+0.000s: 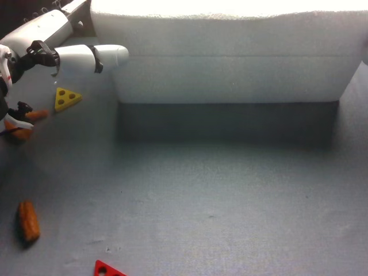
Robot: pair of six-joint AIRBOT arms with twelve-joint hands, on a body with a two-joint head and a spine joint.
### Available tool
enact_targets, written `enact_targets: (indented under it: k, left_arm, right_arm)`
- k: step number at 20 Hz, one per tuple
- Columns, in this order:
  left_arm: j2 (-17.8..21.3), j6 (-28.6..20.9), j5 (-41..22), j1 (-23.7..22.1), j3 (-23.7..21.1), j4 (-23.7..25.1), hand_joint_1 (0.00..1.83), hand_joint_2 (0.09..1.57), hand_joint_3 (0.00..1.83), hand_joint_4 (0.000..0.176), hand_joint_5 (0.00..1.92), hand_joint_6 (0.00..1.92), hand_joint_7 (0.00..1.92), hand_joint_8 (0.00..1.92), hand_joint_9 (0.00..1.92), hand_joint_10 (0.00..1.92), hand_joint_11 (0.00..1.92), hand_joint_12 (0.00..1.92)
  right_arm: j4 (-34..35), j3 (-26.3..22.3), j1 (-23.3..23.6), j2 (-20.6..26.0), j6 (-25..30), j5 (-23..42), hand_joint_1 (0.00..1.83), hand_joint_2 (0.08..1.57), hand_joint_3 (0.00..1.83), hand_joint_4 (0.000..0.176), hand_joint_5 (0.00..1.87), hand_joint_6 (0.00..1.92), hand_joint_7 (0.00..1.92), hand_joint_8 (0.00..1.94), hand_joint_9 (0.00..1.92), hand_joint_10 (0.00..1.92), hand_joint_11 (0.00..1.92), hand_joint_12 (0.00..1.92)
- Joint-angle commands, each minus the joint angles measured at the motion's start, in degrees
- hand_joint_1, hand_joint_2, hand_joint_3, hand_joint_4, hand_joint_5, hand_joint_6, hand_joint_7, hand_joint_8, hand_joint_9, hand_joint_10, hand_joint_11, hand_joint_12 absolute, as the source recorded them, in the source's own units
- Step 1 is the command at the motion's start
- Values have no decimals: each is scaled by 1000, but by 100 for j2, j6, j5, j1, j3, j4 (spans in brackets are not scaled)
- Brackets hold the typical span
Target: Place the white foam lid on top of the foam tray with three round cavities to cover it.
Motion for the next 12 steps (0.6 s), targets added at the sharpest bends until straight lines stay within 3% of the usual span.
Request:
enact_targets:
  k: [1, 4, 7, 12]
  left_arm:
    - [79, 4, -626, -1, 24, -56, 350, 1060, 0, 14, 0, 0, 0, 0, 0, 0, 0, 589]
    - [94, 44, -585, 47, 41, -133, 376, 1076, 2, 0, 5, 1, 0, 0, 0, 0, 0, 568]
    - [80, 49, -558, 42, 45, -134, 357, 1081, 2, 0, 7, 0, 0, 0, 0, 0, 0, 693]
    - [86, 47, -580, 56, 29, -123, 340, 1067, 0, 5, 9, 0, 0, 0, 0, 0, 0, 710]
  right_arm:
    - [-28, 18, 18, 105, -8, 715, 457, 1250, 1, 0, 0, 0, 0, 0, 0, 0, 0, 0]
    - [-27, 12, 16, 127, -29, 715, 453, 1252, 2, 0, 0, 0, 0, 0, 0, 0, 0, 0]
    - [30, 12, -21, 136, -52, 702, 480, 1264, 6, 0, 0, 0, 0, 0, 0, 0, 0, 0]
    - [132, 20, -96, 141, -112, 644, 482, 1263, 3, 0, 0, 0, 0, 0, 0, 0, 0, 0]
